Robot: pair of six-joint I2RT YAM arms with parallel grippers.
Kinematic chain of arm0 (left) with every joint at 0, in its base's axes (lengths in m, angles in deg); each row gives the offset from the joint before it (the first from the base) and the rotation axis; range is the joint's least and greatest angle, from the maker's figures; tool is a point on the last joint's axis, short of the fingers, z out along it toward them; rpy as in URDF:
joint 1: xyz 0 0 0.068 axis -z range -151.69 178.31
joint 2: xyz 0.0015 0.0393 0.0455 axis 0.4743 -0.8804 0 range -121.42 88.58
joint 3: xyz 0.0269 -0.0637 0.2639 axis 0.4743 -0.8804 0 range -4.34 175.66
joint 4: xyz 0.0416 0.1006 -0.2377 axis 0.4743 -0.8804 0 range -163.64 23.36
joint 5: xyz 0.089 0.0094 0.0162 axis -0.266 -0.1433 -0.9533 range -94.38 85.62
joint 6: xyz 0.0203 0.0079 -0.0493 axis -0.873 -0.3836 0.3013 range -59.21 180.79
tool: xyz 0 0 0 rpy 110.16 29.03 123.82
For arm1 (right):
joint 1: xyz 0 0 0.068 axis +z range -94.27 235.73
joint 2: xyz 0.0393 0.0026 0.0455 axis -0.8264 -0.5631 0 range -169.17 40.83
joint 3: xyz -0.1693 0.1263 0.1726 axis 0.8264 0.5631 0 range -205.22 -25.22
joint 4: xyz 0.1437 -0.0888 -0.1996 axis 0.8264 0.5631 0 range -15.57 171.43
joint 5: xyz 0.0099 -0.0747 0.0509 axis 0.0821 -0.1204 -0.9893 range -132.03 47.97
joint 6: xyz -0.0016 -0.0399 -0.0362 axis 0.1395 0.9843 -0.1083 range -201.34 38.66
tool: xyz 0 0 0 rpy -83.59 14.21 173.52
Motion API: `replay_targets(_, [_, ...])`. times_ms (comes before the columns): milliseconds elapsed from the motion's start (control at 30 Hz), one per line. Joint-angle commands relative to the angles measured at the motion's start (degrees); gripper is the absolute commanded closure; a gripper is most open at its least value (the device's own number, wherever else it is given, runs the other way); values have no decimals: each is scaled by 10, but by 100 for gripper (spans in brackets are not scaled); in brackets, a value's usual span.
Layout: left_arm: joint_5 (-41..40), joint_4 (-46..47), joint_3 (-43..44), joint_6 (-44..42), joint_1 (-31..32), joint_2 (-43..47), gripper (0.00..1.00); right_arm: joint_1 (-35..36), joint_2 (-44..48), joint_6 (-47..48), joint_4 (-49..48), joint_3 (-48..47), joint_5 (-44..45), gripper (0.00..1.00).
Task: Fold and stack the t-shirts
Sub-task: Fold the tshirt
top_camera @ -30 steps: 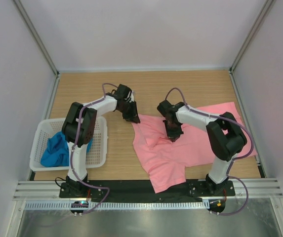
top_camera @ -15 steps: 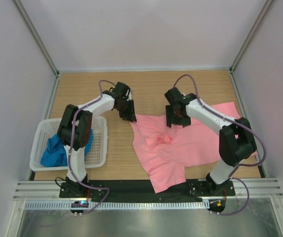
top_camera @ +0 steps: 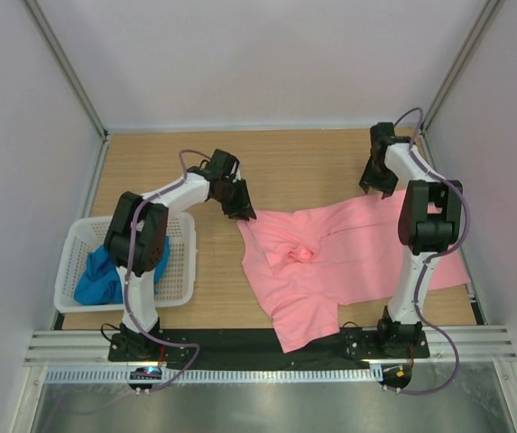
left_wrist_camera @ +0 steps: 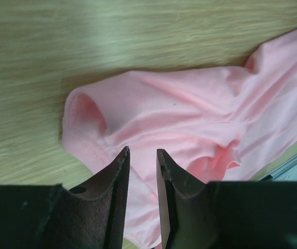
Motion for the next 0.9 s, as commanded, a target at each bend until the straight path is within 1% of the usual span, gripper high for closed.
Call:
replay_targets(0, [1,29,-27,45,3,-10,71,-28,-20,33,-2,-43,28,44])
replay_targets(100, [-8,13,-21,52,3,-37,70,-53,-38,52,-22,-53,40,46])
replay_targets(233, [-32,-15,13,48,-2,-78,68,-97,-61,69,-62,-54,12,46])
replay_targets(333, [-52,-38,36,41,-13,-96,67,-104,-69,72,-96,-40,12,46])
replay_targets(533, [-61,-63,92,41,-62,-142,68,-105,-139,39,-93,-89,12,46])
replay_targets(633, [-62,-72,123,36,-83,-156,69,-105,-176,8,-80,-135,12,46])
replay_targets(667, [-64,-79,132,33,-86,-161,69,-105,-185,-1,-73,-167,11,46])
replay_targets(733, [-67,-91,162,21,-92,-167,69,-106,-220,-7,-38,-210,8,46])
replay_targets(767, [-65,-100,170,20,-91,-168,68,-106,-233,-9,-21,-260,7,45])
replay_targets(800, [-60,-99,180,14,-92,-164,68,-104,-255,-1,17,-288,-4,45])
replay_targets(867, [-42,-95,180,12,-91,-153,65,-99,-269,16,53,-363,2,43])
